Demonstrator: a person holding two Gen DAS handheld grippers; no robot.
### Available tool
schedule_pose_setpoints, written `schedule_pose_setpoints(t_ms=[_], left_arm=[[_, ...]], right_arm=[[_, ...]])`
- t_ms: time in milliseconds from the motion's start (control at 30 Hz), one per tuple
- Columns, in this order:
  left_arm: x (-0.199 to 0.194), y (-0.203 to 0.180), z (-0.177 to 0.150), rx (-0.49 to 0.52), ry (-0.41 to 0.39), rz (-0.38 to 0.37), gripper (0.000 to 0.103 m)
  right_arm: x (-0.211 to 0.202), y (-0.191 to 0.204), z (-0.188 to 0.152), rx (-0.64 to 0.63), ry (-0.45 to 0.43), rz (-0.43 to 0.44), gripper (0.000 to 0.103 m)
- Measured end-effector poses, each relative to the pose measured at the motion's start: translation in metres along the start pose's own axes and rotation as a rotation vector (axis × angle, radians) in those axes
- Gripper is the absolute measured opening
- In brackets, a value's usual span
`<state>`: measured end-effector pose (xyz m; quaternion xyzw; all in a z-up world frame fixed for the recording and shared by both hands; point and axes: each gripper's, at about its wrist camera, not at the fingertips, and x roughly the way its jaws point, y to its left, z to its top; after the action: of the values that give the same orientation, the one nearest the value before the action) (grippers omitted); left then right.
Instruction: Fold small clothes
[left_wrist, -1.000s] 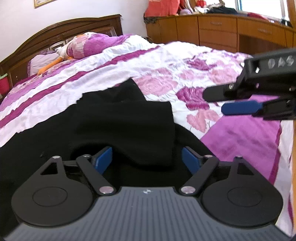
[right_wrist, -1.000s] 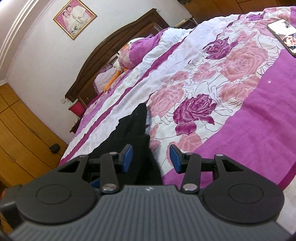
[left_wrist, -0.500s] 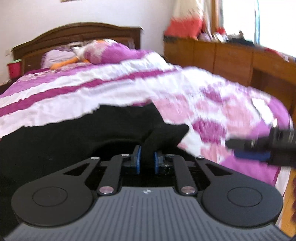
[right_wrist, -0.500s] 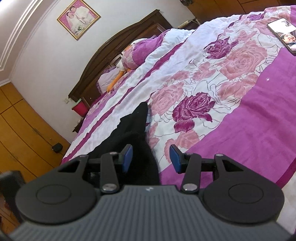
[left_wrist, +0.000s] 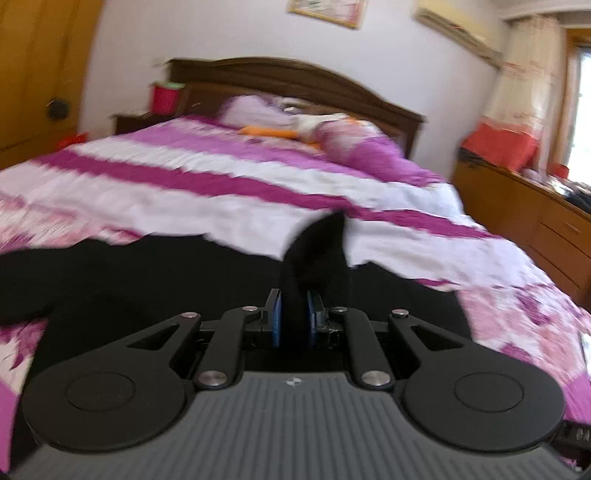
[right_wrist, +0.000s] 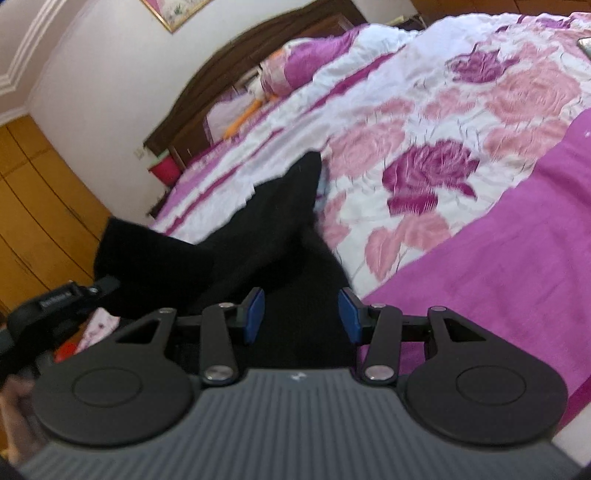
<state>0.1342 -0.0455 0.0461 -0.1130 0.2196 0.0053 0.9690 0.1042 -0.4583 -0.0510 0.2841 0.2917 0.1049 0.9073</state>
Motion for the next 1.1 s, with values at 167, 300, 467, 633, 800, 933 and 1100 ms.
schedule_pose_setpoints(t_ms=[167, 300, 467, 633, 800, 933, 1100], left_arm=[[0.005, 0.035, -0.003, -0.015, 0.02, 0.09, 0.016], [0.007, 0.049, -0.009, 0.002, 0.055, 0.099, 0.017], [0.017, 0.06, -0.01, 0.03, 0.073, 0.12, 0.025], [0.042, 0.064, -0.005, 0.065, 0.131, 0.065, 0.045], [0.072, 0.066, -0.002, 0.089, 0.186, 0.03, 0.053], [0.095, 0.072, -0.002, 0.051, 0.206, -0.008, 0.053], [0.114, 0.076, 0.001, -0.049, 0.212, -0.071, 0.028]], right_arm=[[0.01, 0.007, -0.008, -0.067, 0.021, -0.055, 0.048], [0.011, 0.011, -0.007, -0.095, 0.028, -0.076, 0.048], [0.009, 0.019, -0.006, -0.139, 0.028, -0.101, 0.048], [0.012, 0.03, -0.002, -0.201, 0.011, -0.133, 0.048], [0.019, 0.038, 0.004, -0.266, -0.009, -0.17, 0.048], [0.031, 0.042, 0.007, -0.32, -0.016, -0.218, 0.048], [0.056, 0.045, 0.005, -0.399, -0.002, -0.276, 0.047]])
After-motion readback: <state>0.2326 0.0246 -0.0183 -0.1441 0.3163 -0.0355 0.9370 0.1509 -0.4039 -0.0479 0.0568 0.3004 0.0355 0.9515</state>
